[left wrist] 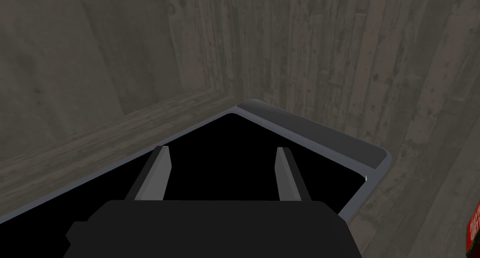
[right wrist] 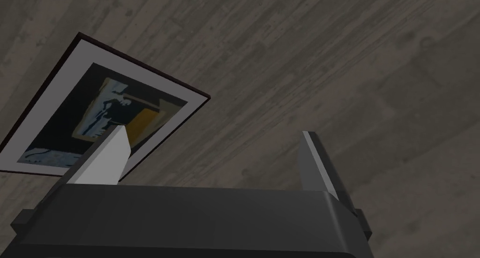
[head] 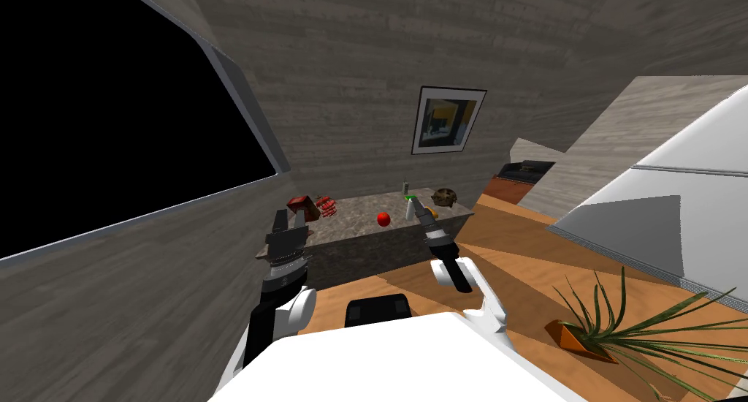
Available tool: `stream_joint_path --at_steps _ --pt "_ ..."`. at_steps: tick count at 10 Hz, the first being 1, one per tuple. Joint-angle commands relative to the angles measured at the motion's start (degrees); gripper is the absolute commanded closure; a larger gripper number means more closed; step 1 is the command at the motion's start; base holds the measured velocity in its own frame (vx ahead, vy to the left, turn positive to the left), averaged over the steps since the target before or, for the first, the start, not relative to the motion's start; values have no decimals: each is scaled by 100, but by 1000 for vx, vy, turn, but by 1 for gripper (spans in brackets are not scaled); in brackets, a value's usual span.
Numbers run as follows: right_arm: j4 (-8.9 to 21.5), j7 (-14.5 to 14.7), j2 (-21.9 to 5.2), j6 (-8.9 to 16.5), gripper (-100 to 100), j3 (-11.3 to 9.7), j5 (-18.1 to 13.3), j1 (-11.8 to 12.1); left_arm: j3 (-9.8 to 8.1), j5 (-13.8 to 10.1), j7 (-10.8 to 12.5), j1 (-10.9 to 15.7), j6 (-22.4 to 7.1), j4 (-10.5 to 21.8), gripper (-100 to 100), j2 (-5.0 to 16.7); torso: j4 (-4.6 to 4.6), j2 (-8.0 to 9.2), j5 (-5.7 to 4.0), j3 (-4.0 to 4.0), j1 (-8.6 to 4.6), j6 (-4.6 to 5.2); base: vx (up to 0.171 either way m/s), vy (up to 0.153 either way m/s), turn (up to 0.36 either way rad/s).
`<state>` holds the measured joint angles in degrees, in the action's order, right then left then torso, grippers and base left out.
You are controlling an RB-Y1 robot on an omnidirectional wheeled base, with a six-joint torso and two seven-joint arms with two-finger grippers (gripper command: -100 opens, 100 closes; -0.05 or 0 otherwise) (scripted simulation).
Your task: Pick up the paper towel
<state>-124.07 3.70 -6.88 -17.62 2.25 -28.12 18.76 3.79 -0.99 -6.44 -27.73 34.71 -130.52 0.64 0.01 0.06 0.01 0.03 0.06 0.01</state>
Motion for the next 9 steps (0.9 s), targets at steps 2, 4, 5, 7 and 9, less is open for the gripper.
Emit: stream_joint_path --at_steps 2,4,5,7,9 --pt "184 -88 -56 110 -100 95 -397 -103 0 0 0 0 0 0 0 0 0 1 0 0 0 -1 -20 17 28" --pt "356 -171 -106 236 -100 181 -732 -213 0 0 0 0 0 0 0 0 0 1 0 1 1 -1 -20 20 31" --pt "536 -257 -154 369 -100 269 -908 -324 0 0 0 0 0 0 0 0 0 0 0 0 0 0 -17 27 57" --pt "724 -346 -200 508 -100 361 -1228 -436 0 0 0 0 0 0 0 0 0 0 1 0 2 0 -19 25 35" --pt "918 -436 -243 654 -100 456 -1572 -549 0 0 0 0 0 0 0 0 0 0 1 0 2 0 -16 23 38"
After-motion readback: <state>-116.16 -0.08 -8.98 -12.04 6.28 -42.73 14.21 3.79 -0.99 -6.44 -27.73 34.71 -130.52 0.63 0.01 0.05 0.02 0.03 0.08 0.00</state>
